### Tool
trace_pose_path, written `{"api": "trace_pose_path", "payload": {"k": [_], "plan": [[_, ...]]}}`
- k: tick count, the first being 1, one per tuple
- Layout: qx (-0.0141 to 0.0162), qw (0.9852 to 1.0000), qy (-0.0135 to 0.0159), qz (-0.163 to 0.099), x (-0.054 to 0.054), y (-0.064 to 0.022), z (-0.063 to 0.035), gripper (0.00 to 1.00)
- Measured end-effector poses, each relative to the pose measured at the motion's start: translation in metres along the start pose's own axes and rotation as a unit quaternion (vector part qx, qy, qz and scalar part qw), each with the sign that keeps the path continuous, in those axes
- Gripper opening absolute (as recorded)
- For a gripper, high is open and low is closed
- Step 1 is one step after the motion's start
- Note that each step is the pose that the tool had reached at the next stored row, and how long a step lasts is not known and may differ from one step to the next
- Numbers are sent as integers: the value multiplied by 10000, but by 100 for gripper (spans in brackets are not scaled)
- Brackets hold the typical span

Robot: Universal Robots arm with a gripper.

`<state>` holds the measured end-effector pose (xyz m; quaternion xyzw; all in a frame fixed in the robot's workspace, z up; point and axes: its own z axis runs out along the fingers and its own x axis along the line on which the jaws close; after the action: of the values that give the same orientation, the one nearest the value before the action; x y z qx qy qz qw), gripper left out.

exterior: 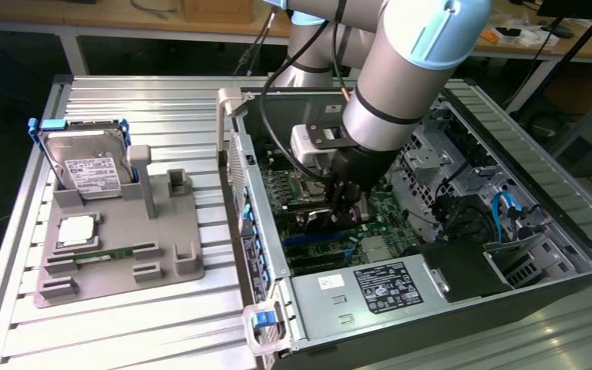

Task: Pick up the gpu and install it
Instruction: 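Insert the gpu into the slot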

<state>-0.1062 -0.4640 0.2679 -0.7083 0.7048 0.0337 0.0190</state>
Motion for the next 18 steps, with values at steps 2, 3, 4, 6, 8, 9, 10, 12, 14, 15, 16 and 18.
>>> {"api": "trace_pose_path", "payload": {"k": [2,3,4,6,8,9,10,12,14,15,16,18], "plan": [[0,10000,0,3,-1,0,0,27],[0,10000,0,3,-1,0,0,27],[0,10000,0,3,-1,0,0,27],[7,10000,0,3,-1,13,0,27],[21,10000,-2,1,-1,25,1,27],[22,10000,-2,1,-1,26,1,27],[22,10000,-2,0,-1,26,1,27],[22,10000,-1,1,-1,28,1,27],[22,10000,-2,1,-1,28,1,27],[22,10000,-1,1,-1,28,1,27],[22,10000,-2,1,-1,28,1,27],[22,10000,-2,1,0,29,6,27]]}}
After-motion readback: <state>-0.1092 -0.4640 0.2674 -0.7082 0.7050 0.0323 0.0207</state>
